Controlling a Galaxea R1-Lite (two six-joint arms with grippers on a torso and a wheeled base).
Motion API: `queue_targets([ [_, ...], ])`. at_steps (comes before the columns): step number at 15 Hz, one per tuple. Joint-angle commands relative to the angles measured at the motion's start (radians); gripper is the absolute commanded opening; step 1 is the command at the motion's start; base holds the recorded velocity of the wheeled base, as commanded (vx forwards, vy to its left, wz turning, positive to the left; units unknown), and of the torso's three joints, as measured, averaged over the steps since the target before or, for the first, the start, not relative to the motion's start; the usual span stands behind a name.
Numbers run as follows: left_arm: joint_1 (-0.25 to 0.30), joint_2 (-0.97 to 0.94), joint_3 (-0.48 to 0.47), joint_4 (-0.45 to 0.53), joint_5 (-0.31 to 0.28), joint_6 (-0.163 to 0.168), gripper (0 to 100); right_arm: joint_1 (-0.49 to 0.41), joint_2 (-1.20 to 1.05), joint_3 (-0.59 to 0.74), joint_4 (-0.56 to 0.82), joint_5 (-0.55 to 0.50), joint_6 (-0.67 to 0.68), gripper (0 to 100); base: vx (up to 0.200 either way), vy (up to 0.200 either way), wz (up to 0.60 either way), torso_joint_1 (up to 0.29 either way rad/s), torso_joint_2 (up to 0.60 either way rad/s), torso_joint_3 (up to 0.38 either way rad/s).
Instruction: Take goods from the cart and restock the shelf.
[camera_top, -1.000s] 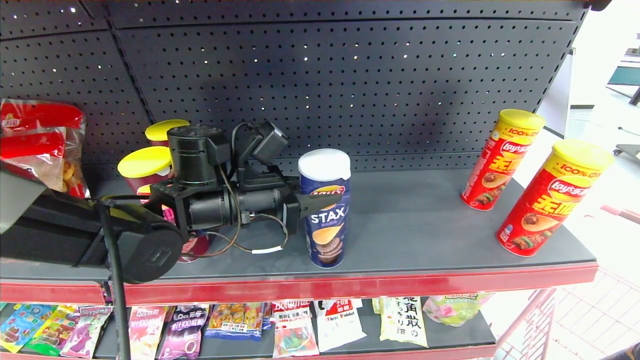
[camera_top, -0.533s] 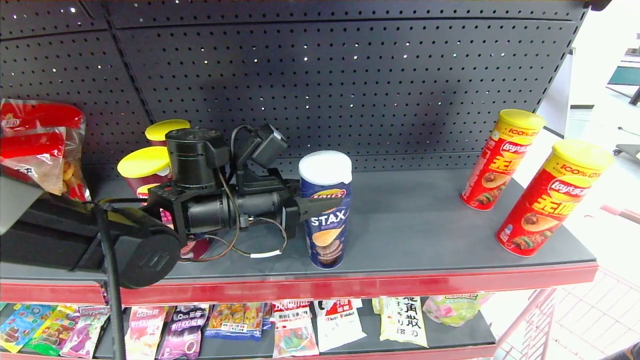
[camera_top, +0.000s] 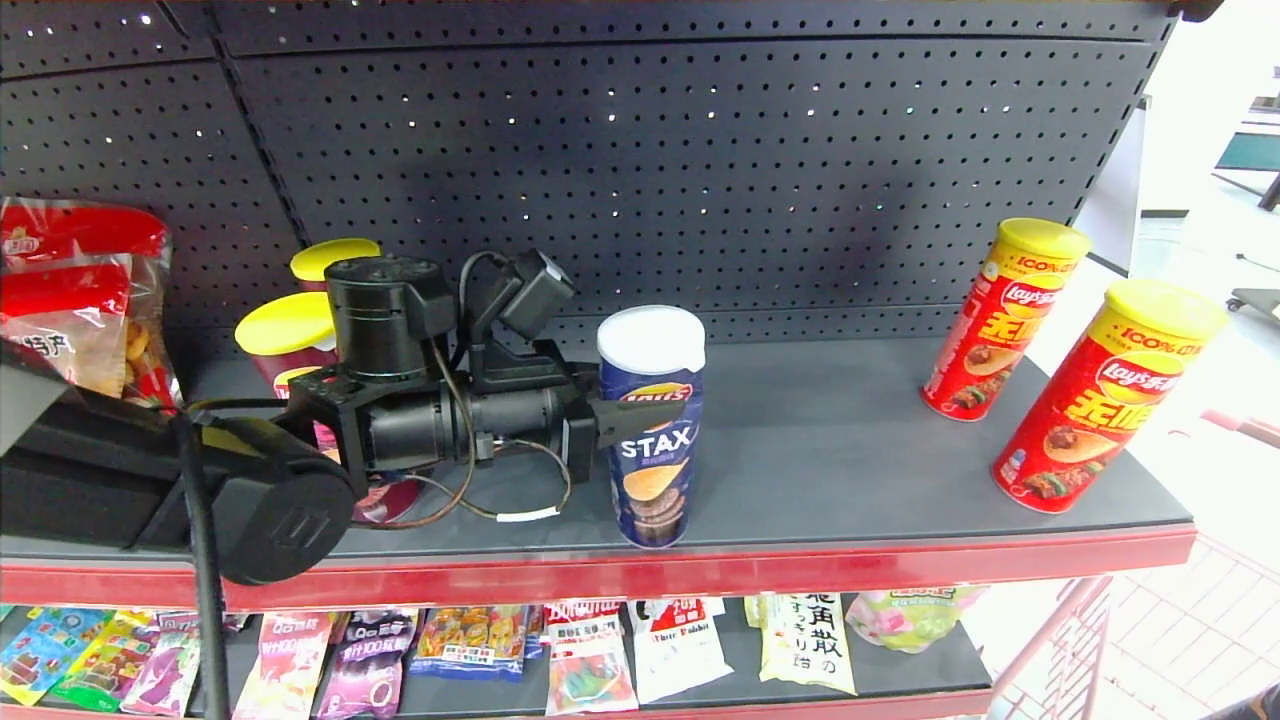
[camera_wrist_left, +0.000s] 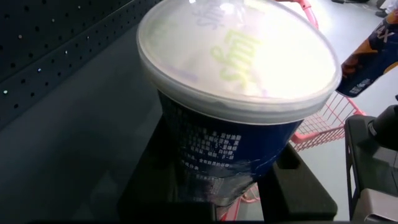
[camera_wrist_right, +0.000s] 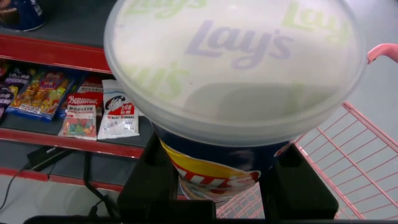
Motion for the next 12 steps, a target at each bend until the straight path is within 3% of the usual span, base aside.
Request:
queue_targets([
  [1, 0.0, 0.005, 0.001, -0.004, 0.001, 0.003, 0, 0.0, 0.001, -0.001, 0.0, 0.0, -0.001, 0, 0.0, 0.0, 0.0, 0.0, 0.0, 0.0],
  [3, 0.0, 0.011, 0.001, -0.004, 0.001, 0.009, 0, 0.0, 0.0, -0.003, 0.0, -0.002, -0.001, 0, 0.0, 0.0, 0.0, 0.0, 0.0, 0.0],
  [4, 0.0, 0.014, -0.001, -0.004, 0.007, 0.009, 100, 0.0, -0.003, -0.001, 0.0, -0.002, -0.001, 0, 0.0, 0.0, 0.0, 0.0, 0.0, 0.0],
  [7, 0.002, 0.015, 0.002, -0.017, 0.019, 0.009, 100, 0.0, -0.003, -0.001, 0.0, -0.002, 0.0, 0, 0.0, 0.0, 0.0, 0.0, 0.0, 0.0],
  [9, 0.005, 0.026, 0.021, -0.063, 0.053, 0.009, 100, 0.0, -0.002, -0.001, 0.0, -0.002, 0.0, 0, 0.0, 0.0, 0.0, 0.0, 0.0, 0.0],
  [10, 0.005, 0.022, 0.058, -0.125, 0.108, 0.007, 100, 0.0, -0.002, -0.003, 0.0, -0.003, -0.001, 0, 0.0, 0.0, 0.0, 0.0, 0.0, 0.0],
  [12, -0.002, 0.005, 0.084, -0.155, 0.126, 0.011, 100, 0.0, -0.002, -0.003, 0.0, -0.003, -0.001, 0, 0.0, 0.0, 0.0, 0.0, 0.0, 0.0],
])
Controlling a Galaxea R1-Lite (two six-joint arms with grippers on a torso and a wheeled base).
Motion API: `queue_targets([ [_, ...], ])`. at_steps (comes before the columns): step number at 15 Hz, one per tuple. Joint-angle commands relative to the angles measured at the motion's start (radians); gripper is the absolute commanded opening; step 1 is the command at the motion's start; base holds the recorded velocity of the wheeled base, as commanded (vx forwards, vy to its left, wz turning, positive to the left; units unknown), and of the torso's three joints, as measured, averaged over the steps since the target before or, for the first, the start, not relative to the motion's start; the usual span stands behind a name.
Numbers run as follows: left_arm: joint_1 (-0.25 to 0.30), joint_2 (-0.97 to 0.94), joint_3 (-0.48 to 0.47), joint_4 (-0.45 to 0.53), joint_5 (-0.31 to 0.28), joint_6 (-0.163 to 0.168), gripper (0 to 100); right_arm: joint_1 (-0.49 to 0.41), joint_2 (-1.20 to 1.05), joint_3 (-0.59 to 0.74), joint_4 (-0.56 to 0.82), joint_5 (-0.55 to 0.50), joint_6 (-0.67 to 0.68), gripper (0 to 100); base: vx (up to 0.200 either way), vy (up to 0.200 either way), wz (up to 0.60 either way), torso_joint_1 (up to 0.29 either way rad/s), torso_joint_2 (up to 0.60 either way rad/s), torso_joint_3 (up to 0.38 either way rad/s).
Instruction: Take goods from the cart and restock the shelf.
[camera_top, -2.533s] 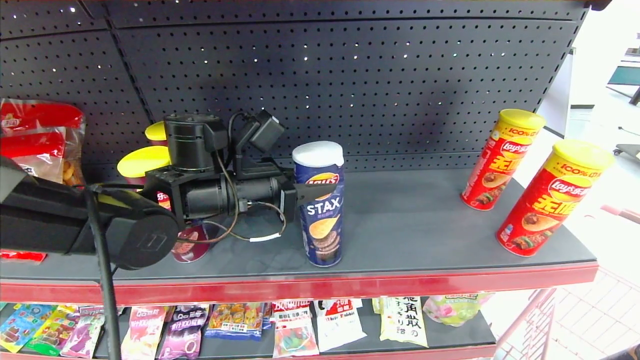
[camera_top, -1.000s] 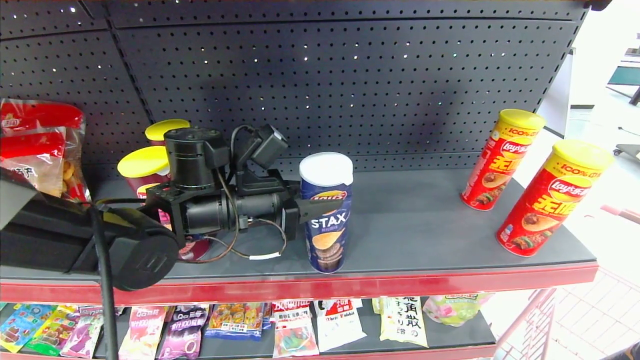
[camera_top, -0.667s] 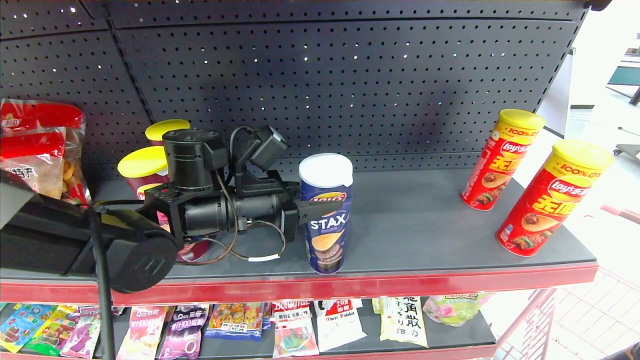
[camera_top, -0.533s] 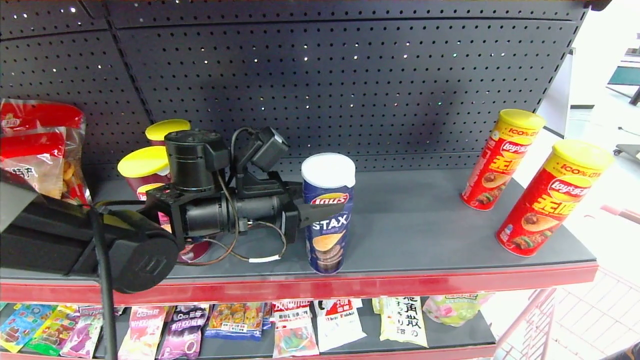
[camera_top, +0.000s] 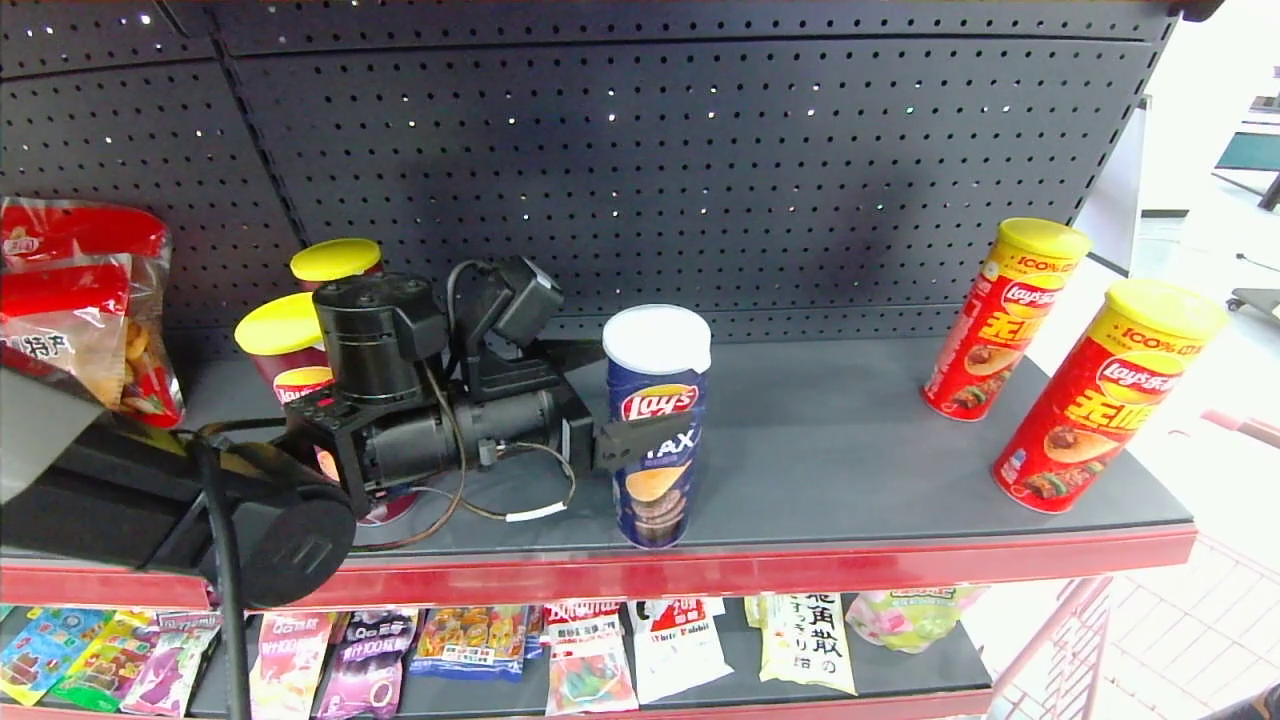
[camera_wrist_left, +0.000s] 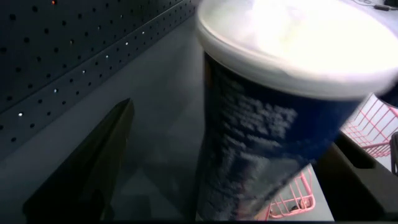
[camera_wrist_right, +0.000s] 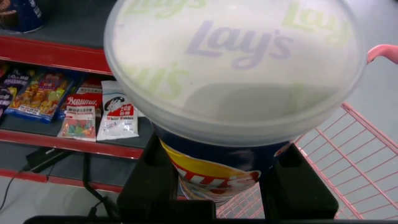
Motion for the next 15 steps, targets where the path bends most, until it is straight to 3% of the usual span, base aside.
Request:
queue_targets([
  [1, -0.003, -0.023, 0.017, -0.003, 0.002, 0.0, 100, 0.001, -0.001, -0.001, 0.0, -0.001, 0.0, 0, 0.0, 0.0, 0.0, 0.0, 0.0, 0.0],
  [4, -0.006, -0.096, 0.043, 0.004, 0.004, -0.002, 100, 0.001, 0.0, -0.002, 0.0, 0.0, 0.0, 0, 0.0, 0.0, 0.0, 0.0, 0.0, 0.0],
  [9, -0.007, -0.26, 0.247, -0.001, 0.011, 0.0, 100, 0.002, 0.031, -0.004, 0.0, 0.01, -0.002, 0, 0.0, 0.0, 0.0, 0.0, 0.0, 0.0],
  [11, -0.01, -0.348, 0.33, 0.0, 0.09, 0.001, 100, 0.002, 0.063, -0.001, 0.001, 0.056, -0.005, 0, 0.0, 0.0, 0.0, 0.0, 0.0, 0.0],
  [13, -0.027, -0.444, 0.378, 0.005, 0.24, 0.003, 100, 0.001, 0.108, -0.002, 0.001, 0.053, -0.025, 0, 0.0, 0.0, 0.0, 0.0, 0.0, 0.0],
  [14, -0.027, -0.451, 0.381, 0.005, 0.254, 0.005, 100, 0.001, 0.111, -0.004, 0.001, 0.053, -0.026, 0, 0.0, 0.0, 0.0, 0.0, 0.0, 0.0],
  [15, -0.035, -0.524, 0.444, 0.007, 0.453, 0.06, 100, 0.002, 0.181, -0.031, -0.002, 0.059, -0.037, 0, 0.0, 0.0, 0.0, 0.0, 0.0, 0.0],
])
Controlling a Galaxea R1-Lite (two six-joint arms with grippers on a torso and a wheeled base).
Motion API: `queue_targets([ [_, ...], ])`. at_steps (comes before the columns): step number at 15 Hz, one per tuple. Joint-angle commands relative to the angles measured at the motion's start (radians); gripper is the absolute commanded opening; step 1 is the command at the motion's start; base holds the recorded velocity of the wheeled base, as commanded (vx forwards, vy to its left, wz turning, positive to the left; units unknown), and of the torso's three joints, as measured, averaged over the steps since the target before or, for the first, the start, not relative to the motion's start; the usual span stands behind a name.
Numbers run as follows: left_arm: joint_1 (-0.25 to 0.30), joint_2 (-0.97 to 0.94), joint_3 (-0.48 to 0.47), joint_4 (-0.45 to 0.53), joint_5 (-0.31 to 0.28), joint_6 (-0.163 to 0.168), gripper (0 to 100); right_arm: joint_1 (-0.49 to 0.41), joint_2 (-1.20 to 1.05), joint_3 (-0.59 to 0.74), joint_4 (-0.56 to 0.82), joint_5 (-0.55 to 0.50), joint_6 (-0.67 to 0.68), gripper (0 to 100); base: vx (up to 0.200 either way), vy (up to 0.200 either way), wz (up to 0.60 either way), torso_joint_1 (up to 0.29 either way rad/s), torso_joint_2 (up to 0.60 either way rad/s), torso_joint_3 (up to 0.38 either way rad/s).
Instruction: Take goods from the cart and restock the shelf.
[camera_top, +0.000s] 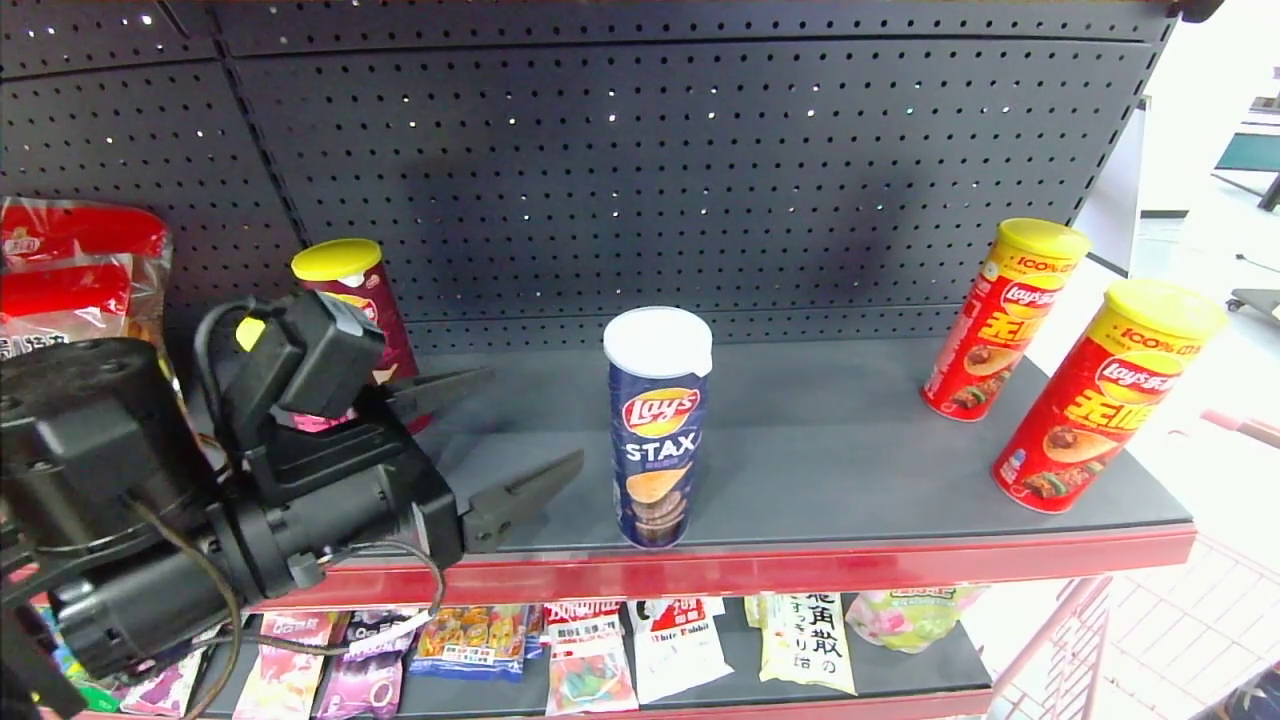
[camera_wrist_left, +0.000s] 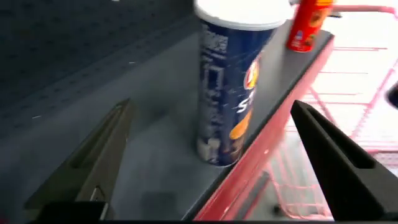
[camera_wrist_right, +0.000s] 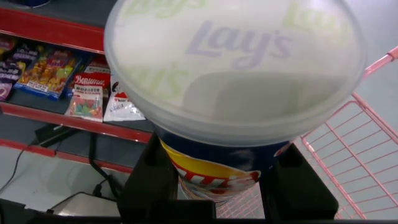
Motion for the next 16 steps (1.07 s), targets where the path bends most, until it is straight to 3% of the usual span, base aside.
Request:
queue_targets([
  [1, -0.009, -0.173, 0.122, 0.003, 0.305, 0.096, 100, 0.003, 0.126, -0.029, -0.025, 0.006, -0.006, 0, 0.0, 0.0, 0.0, 0.0, 0.0, 0.0],
  [2, -0.011, -0.232, 0.175, 0.017, 0.381, 0.112, 100, 0.002, 0.156, -0.035, -0.072, 0.004, -0.008, 0, 0.0, 0.0, 0.0, 0.0, 0.0, 0.0],
  [3, -0.011, -0.291, 0.208, 0.046, 0.38, 0.115, 100, 0.002, 0.181, -0.049, -0.092, 0.006, -0.013, 0, 0.0, 0.0, 0.0, 0.0, 0.0, 0.0],
  [4, -0.008, -0.416, 0.248, 0.158, 0.386, 0.115, 100, 0.011, 0.224, -0.081, -0.101, 0.012, -0.026, 0, 0.0, 0.0, 0.0, 0.0, 0.0, 0.0],
  [5, -0.008, -0.424, 0.248, 0.168, 0.387, 0.115, 100, 0.012, 0.225, -0.084, -0.101, 0.012, -0.028, 0, 0.0, 0.0, 0.0, 0.0, 0.0, 0.0],
  [6, 0.041, -0.64, 0.248, 0.439, 0.423, 0.113, 100, 0.014, 0.278, -0.13, -0.118, 0.016, -0.065, 0, 0.0, 0.0, 0.0, 0.0, 0.0, 0.0],
  [7, 0.098, -0.771, 0.227, 0.632, 0.443, 0.108, 100, 0.016, 0.307, -0.16, -0.123, 0.029, -0.065, 0, 0.0, 0.0, 0.0, 0.0, 0.0, 0.0],
  [8, 0.15, -0.883, 0.208, 0.786, 0.444, 0.099, 100, 0.014, 0.328, -0.18, -0.129, 0.04, -0.062, 0, 0.0, 0.0, 0.0, 0.0, 0.0, 0.0],
  [10, 0.189, -1.056, 0.213, 0.971, 0.446, 0.098, 100, 0.014, 0.347, -0.172, -0.164, 0.041, -0.059, 0, 0.0, 0.0, 0.0, 0.0, 0.0, 0.0],
  [13, 0.19, -1.177, 0.219, 1.086, 0.45, 0.098, 100, 0.016, 0.357, -0.166, -0.177, 0.044, -0.037, 0, 0.0, 0.0, 0.6, -0.001, 0.0, 0.002],
  [16, 0.19, -1.19, 0.222, 1.099, 0.45, 0.098, 100, 0.016, 0.379, -0.178, -0.181, 0.07, -0.04, 0, 0.0, 0.0, 0.4, -0.005, 0.0, 0.003],
])
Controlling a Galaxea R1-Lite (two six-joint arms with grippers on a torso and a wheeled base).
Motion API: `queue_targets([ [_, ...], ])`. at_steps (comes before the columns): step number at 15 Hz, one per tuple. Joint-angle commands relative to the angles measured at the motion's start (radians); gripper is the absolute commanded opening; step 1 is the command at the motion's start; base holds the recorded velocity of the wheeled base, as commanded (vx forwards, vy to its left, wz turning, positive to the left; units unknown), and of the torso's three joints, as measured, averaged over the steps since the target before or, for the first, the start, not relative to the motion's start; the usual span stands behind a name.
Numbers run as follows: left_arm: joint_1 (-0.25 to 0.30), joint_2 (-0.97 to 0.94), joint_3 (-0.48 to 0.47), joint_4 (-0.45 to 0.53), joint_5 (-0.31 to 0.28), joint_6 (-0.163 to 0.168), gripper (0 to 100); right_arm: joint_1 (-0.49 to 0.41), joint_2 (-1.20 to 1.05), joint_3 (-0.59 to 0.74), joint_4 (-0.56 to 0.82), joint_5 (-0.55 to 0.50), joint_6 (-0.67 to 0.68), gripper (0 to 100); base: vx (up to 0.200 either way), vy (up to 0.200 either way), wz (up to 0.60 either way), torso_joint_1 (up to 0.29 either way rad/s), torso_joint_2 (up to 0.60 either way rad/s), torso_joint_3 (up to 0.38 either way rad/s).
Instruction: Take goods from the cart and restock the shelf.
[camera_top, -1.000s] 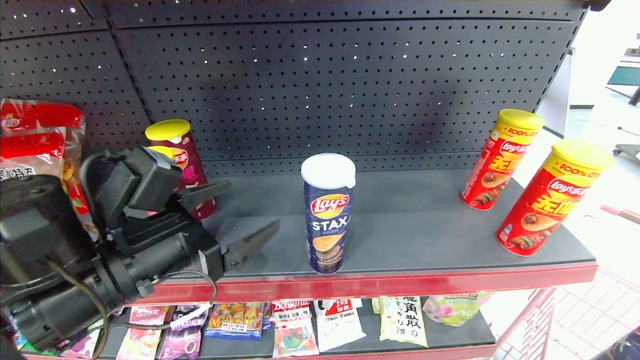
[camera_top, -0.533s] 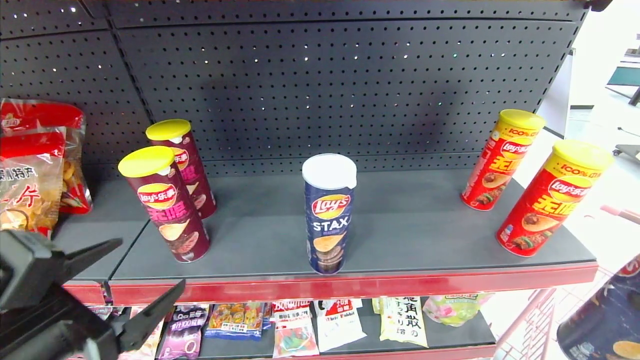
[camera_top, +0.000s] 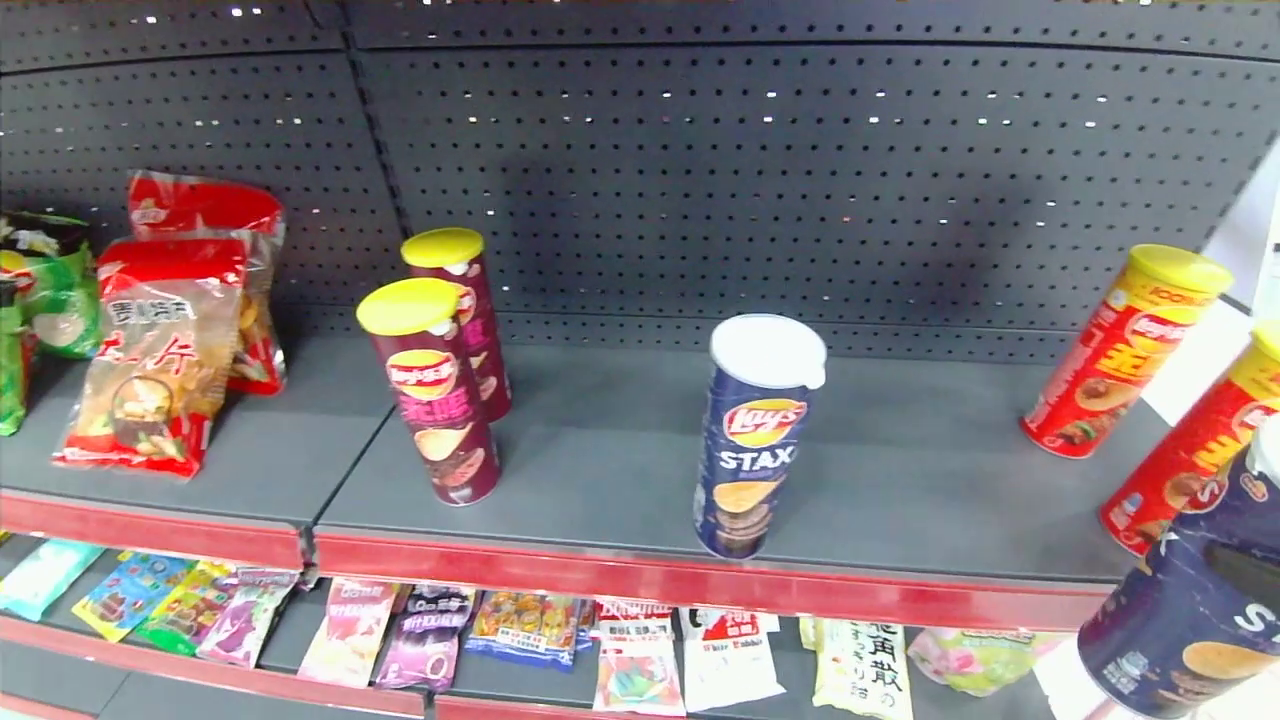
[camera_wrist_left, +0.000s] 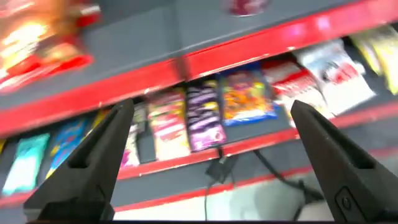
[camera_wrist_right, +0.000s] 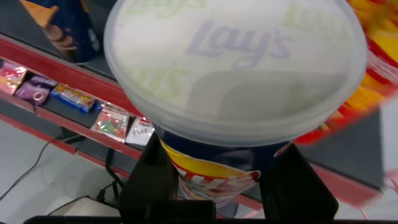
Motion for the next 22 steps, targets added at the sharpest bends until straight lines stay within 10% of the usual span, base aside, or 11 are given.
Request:
queue_targets([
  [1, 0.005, -0.061, 0.004, 0.0, -0.004, -0.001, 100, 0.001, 0.037, -0.023, -0.01, 0.01, -0.005, 0, 0.0, 0.0, 0.0, 0.0, 0.0, 0.0],
  [8, -0.003, -0.143, 0.029, -0.002, -0.08, -0.116, 100, -0.004, 0.631, -0.236, -0.484, 0.115, -0.007, 0, 0.0, 0.0, 0.0, 0.0, 0.0, 0.0],
  [22, -0.002, -0.173, 0.052, 0.001, -0.074, -0.112, 100, 0.107, 1.076, -0.6, -0.547, 0.228, -0.001, 0, 0.0, 0.0, 0.0, 0.0, 0.0, 0.0],
])
